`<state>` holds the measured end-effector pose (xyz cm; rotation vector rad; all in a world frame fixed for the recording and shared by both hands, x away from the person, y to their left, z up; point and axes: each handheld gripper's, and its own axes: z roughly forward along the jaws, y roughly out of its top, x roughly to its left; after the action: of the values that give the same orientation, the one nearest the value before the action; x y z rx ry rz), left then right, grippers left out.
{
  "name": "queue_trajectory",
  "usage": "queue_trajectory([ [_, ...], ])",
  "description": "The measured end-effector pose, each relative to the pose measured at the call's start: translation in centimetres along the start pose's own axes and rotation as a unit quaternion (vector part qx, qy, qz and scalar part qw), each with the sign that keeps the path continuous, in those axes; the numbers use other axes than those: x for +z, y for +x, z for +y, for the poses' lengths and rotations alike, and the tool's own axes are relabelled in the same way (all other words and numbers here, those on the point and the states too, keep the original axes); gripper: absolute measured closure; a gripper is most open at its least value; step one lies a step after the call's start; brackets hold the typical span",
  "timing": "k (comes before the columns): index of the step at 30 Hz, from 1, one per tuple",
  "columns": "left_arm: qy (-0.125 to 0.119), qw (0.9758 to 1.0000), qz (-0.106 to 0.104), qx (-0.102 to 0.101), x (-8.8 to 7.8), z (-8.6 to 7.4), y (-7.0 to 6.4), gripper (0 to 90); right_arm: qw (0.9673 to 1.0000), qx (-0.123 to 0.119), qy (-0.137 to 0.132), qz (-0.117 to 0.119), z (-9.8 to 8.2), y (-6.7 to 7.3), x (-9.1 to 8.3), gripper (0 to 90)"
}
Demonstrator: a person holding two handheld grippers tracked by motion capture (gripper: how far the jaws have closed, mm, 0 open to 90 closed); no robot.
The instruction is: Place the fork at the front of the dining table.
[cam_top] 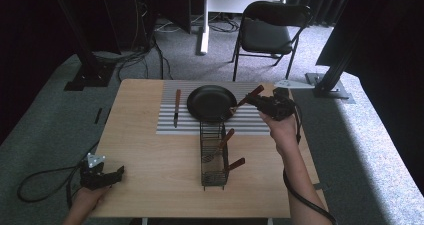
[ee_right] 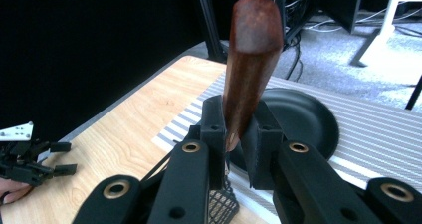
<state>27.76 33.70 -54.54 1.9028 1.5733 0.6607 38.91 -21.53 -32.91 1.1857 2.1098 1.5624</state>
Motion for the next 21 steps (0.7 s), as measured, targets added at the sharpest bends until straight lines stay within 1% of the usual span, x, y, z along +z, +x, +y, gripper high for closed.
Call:
queue_trajectory([
  [3, 0.0, 1.0, 0.0, 0.0, 0.0, 0.0, 0.0, 9.5, 1.0, 0.006, -0.007, -0.003, 0.2, -0.5, -0.6, 80.9],
  [7, 0.0, 1.0, 0.0, 0.0, 0.0, 0.0, 0.0, 9.5, 0.9996, 0.011, -0.016, -0.019, 0.3, -1.3, -1.5, 81.0],
  [8, 0.001, 1.0, 0.0, 0.0, 0.0, 0.0, 0.0, 9.5, 0.9995, 0.013, -0.017, -0.024, 0.2, -1.6, -1.7, 80.9],
  [10, 0.001, 1.0, 0.0, 0.001, 0.0, 0.0, 0.0, 9.5, 0.9991, 0.024, -0.021, -0.027, 0.0, -2.4, -2.1, 80.9],
  [11, 0.0, 1.0, 0.0, 0.0, 0.0, 0.0, 0.0, 9.5, 0.9988, 0.029, -0.021, -0.033, -0.2, -3.0, -2.3, 80.9],
  [14, 0.0, 1.0, 0.0, -0.001, 0.0, 0.0, 0.0, 9.5, 0.9981, 0.042, -0.015, -0.043, -0.9, -3.9, -2.3, 80.9],
  [15, 0.0, 1.0, 0.0, -0.001, 0.0, 0.0, 0.0, 9.5, 0.9981, 0.042, -0.015, -0.043, -0.9, -3.9, -2.3, 80.9],
  [16, 0.0, 1.0, 0.0, 0.0, 0.0, 0.0, 0.0, 9.5, 0.9977, 0.044, -0.012, -0.049, -1.2, -4.3, -2.2, 80.9],
  [17, 0.0, 1.0, 0.0, -0.001, 0.0, 0.0, 0.0, 9.5, 0.9968, 0.046, -0.001, -0.065, -1.9, -4.9, -1.9, 80.9],
  [20, 0.0, 1.0, 0.0, -0.001, 0.0, 0.0, 0.0, 9.5, 0.995, 0.046, 0.019, -0.086, -2.8, -5.7, -1.3, 80.9],
  [21, 0.0, 1.0, 0.0, -0.001, 0.0, 0.0, 0.0, 9.5, 0.995, 0.046, 0.019, -0.086, -2.8, -5.7, -1.3, 80.9],
])
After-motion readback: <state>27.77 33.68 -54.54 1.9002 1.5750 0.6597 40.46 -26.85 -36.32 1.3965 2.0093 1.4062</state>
